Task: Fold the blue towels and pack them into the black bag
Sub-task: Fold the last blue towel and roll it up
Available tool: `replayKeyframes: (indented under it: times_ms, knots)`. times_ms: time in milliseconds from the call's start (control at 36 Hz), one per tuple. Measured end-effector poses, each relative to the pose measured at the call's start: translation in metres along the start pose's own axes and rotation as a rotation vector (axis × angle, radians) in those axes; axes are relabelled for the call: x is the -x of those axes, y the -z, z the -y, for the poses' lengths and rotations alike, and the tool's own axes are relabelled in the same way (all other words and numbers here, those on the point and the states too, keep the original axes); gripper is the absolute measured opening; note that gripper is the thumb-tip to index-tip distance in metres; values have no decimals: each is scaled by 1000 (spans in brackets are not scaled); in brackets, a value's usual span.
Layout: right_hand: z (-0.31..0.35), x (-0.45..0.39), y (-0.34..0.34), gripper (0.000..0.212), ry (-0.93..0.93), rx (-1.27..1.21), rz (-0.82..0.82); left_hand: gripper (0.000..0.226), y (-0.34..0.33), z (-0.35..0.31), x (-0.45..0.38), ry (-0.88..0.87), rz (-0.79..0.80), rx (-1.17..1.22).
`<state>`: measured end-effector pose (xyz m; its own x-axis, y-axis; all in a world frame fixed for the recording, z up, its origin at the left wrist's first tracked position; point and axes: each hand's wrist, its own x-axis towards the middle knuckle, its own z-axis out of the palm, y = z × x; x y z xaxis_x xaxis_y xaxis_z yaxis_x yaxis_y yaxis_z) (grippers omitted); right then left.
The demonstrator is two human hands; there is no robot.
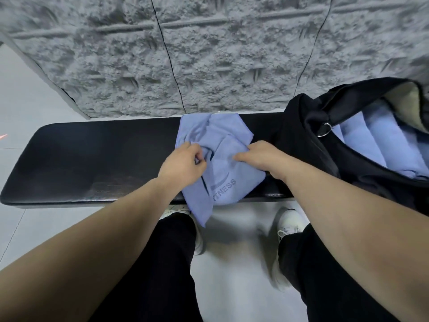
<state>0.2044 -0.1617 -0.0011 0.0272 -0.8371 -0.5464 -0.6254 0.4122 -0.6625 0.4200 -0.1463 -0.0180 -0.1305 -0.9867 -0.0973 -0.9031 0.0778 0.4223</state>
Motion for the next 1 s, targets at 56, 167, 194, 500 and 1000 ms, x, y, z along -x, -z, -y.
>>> replayKeyframes:
  times_ms: [56,167,194,500,1000]
  knots:
    - [0,7,4,19,4,-36,-24,12,-1,2,1,-9,-9,-9]
    - [-4,19,11,10,-10,-280,-14,47,0,-1,5,21,86,39]
    - [-6,21,13,11,-14,-339,-21,56,0,-3,7,44,117,70]
    - [-22,47,33,21,-181,-673,-65,61,-6,-4,15,164,110,-210]
    - [-3,49,21,51,-46,-664,112,44,-8,4,-20,228,-35,-226]
